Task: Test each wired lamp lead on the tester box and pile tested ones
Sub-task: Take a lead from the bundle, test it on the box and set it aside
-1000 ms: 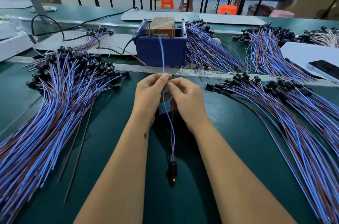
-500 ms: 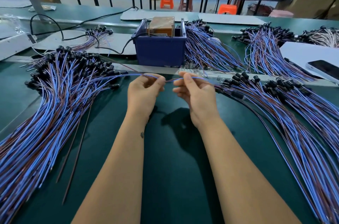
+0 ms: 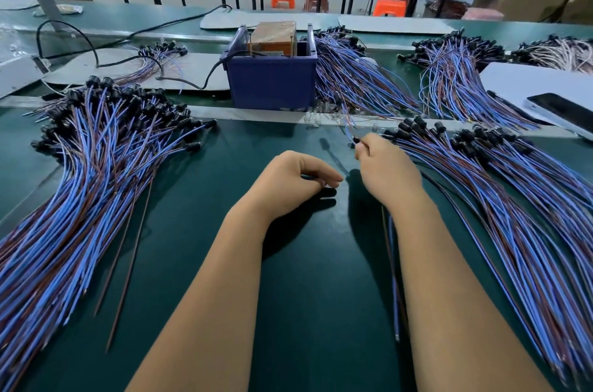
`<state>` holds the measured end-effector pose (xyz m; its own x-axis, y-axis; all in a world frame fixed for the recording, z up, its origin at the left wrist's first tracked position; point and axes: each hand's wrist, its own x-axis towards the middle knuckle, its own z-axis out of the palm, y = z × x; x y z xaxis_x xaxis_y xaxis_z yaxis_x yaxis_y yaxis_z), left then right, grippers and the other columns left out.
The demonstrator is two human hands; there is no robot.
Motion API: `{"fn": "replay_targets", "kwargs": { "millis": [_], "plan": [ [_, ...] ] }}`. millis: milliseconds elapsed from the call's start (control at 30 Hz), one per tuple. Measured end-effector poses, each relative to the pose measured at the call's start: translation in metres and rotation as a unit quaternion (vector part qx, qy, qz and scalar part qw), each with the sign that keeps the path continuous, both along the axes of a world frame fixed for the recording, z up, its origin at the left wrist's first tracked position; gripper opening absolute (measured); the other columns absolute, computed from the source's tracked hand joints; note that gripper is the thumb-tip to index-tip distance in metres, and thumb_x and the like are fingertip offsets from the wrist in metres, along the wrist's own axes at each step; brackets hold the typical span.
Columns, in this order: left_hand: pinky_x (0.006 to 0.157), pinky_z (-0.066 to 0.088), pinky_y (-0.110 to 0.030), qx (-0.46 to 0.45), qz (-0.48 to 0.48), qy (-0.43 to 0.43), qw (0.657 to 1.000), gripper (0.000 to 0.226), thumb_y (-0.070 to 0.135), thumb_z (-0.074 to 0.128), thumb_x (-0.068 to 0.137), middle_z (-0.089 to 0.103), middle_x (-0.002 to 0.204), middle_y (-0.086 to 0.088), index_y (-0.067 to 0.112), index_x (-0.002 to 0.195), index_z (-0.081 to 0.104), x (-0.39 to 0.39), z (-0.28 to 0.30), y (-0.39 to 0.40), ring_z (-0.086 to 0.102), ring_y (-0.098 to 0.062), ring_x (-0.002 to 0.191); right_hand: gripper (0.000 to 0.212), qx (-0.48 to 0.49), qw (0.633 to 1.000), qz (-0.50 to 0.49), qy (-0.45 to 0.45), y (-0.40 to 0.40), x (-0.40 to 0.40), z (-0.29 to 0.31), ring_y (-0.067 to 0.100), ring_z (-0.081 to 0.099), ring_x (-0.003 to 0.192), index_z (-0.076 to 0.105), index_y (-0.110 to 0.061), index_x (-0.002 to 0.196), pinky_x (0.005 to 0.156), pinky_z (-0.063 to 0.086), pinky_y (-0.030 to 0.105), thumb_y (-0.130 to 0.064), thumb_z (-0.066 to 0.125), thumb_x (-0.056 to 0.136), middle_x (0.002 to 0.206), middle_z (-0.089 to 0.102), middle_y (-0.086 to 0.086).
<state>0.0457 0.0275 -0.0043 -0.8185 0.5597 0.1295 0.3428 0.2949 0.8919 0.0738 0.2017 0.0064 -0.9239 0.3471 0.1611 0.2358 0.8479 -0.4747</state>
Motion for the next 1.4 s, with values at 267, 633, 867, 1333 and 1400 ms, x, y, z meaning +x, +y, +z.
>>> {"fn": "replay_targets", "kwargs": {
  "millis": [267,633,867,1333,1400],
  "plan": [
    [0.089,0.052,-0.023,-0.018,0.019,-0.006,1.0,0.05,-0.004,0.05,0.083,0.076,0.083,0.013,0.039,0.079,0.075,0.001,-0.003,0.002,0.07,-0.001,0.087,0.023,0.155,0.98,-0.074,-0.1,0.068,0.029,0.032,0.025,0.052,0.081,0.053,-0.022,0.103,0.065,0.034,0.032,-0.034,0.034,0.105,0.097,0.06,0.005],
    [0.097,0.045,-0.036,-0.039,0.266,0.128,0.955,0.028,0.014,0.053,0.084,0.074,0.095,0.011,0.035,0.08,0.071,0.003,0.002,0.001,0.064,-0.009,0.097,0.038,0.08,0.996,0.016,0.032,-0.036,-0.002,0.013,0.034,0.048,0.115,0.056,-0.015,0.125,0.096,0.039,0.042,-0.039,0.048,0.096,0.125,0.047,0.015],
    [0.114,0.014,-0.044,-0.263,0.388,0.063,0.881,0.027,0.026,0.049,0.093,0.018,0.162,-0.009,0.031,0.113,0.066,-0.014,0.001,-0.035,0.005,-0.026,0.149,0.026,-0.033,0.995,0.087,0.025,-0.059,-0.018,-0.017,0.025,0.04,0.118,0.064,-0.024,0.113,0.099,0.031,0.036,-0.037,0.049,0.096,0.12,0.052,0.002],
    [0.095,0.033,-0.042,-0.262,0.463,0.065,0.844,0.04,0.003,0.048,0.086,0.048,0.129,-0.015,0.021,0.119,0.059,-0.022,0.002,-0.061,0.039,-0.037,0.121,0.019,-0.055,0.99,0.117,0.06,-0.058,-0.012,-0.018,0.017,0.039,0.103,0.068,-0.023,0.102,0.094,0.034,0.032,-0.026,0.05,0.096,0.099,0.049,-0.007],
    [0.092,0.036,-0.037,-0.17,0.459,0.111,0.865,0.034,0.001,0.049,0.087,0.053,0.121,-0.017,0.015,0.115,0.064,-0.022,0.001,-0.057,0.046,-0.037,0.115,0.018,-0.074,0.985,0.131,0.086,-0.06,-0.01,-0.017,0.016,0.045,0.097,0.069,-0.02,0.099,0.088,0.037,0.029,-0.021,0.05,0.096,0.096,0.055,-0.005]
  ]
}}
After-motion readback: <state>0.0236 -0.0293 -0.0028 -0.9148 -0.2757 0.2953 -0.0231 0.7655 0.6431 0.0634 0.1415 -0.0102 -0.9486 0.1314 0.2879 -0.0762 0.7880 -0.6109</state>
